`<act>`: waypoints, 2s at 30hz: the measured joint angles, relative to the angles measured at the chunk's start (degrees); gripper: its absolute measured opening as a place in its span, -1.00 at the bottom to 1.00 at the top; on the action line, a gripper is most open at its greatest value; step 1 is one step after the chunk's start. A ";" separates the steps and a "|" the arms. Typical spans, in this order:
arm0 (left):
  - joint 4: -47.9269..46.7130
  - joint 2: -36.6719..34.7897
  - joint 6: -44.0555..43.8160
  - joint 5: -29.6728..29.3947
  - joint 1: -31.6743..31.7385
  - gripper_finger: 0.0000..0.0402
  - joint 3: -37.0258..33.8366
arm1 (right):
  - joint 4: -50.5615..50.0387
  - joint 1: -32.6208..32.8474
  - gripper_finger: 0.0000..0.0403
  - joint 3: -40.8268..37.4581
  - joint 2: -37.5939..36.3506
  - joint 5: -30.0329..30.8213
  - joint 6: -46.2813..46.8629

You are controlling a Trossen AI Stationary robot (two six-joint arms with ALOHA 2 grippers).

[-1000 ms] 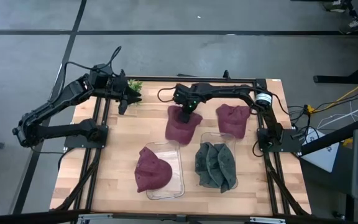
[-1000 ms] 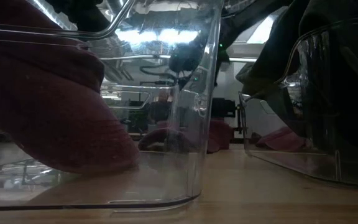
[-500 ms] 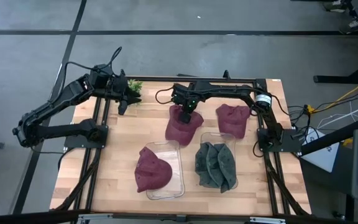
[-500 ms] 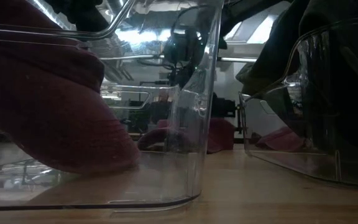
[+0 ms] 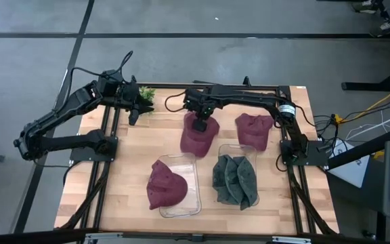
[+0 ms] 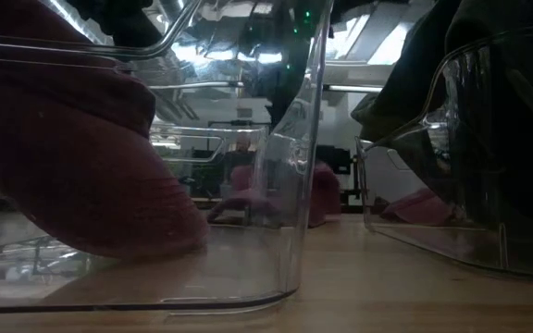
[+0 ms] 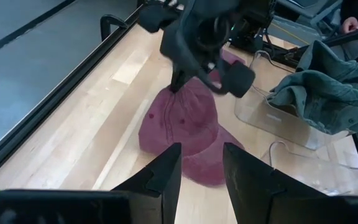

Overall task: Pick & Place hat
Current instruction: Put the left pink cap into the left transparent bin

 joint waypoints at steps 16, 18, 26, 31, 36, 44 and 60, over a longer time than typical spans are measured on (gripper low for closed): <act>0.02 0.00 0.00 0.00 0.00 -0.45 0.00 | -8.92 0.33 -1.00 13.75 -0.07 2.66 -4.71; 0.02 0.00 0.11 -0.02 0.00 -0.45 0.00 | -9.79 0.33 -1.00 15.11 -0.07 2.68 -5.32; 0.04 0.00 0.15 0.01 0.00 -0.45 0.00 | -13.22 0.42 -1.00 20.31 -0.07 3.00 -8.72; 0.34 0.00 0.17 0.01 0.00 -0.44 0.00 | -15.00 0.81 -1.00 23.89 -0.07 3.11 -12.05; 3.40 0.00 0.20 0.01 0.00 -0.45 0.00 | -15.44 1.59 -1.00 23.82 -0.84 3.03 -14.92; 10.97 0.23 3.68 -0.05 -0.17 -0.41 0.00 | -14.91 3.36 -1.00 23.86 -0.90 2.99 -18.45; 18.88 12.72 22.08 -5.85 -9.89 -0.40 0.02 | -11.11 6.53 -1.00 23.86 -0.92 2.98 -24.93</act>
